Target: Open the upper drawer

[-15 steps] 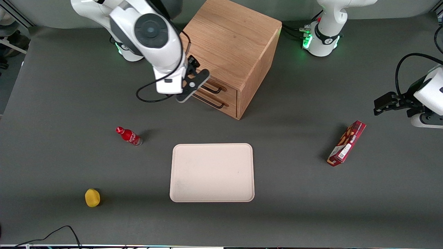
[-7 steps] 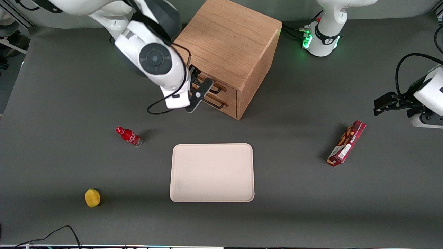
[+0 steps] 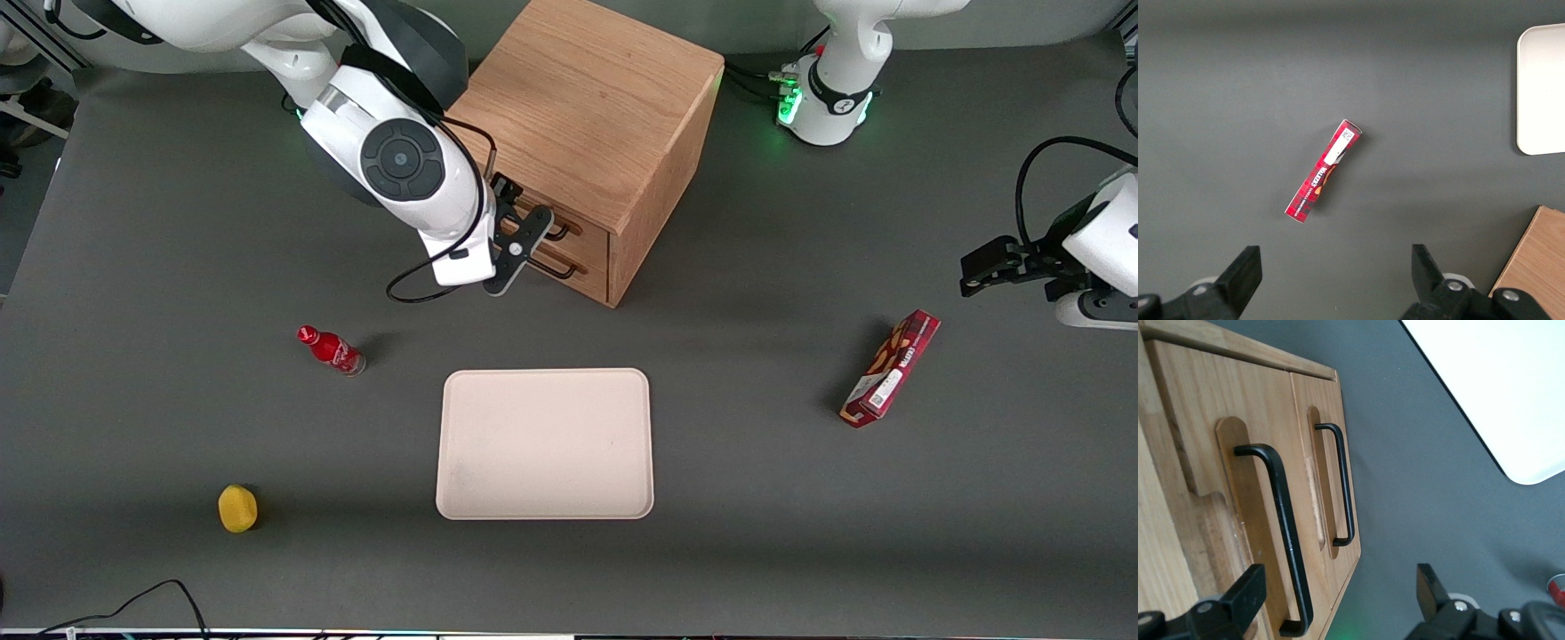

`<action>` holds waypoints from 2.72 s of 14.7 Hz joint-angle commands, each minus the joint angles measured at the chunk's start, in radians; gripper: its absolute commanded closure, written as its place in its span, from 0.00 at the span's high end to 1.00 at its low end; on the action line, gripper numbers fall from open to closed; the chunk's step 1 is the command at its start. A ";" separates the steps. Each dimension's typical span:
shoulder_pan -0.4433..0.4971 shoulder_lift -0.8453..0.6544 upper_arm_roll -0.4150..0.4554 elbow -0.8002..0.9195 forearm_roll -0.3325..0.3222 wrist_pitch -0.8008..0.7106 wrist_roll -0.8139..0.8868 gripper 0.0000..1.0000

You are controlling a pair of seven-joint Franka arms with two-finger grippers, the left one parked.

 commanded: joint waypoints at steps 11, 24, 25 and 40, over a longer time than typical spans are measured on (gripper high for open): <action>-0.035 -0.006 0.030 -0.105 -0.028 0.083 0.002 1.00; -0.056 -0.011 0.058 -0.177 -0.031 0.155 0.018 1.00; -0.058 -0.012 0.058 -0.184 -0.031 0.164 0.018 1.00; -0.061 -0.006 0.050 -0.237 -0.057 0.252 0.030 1.00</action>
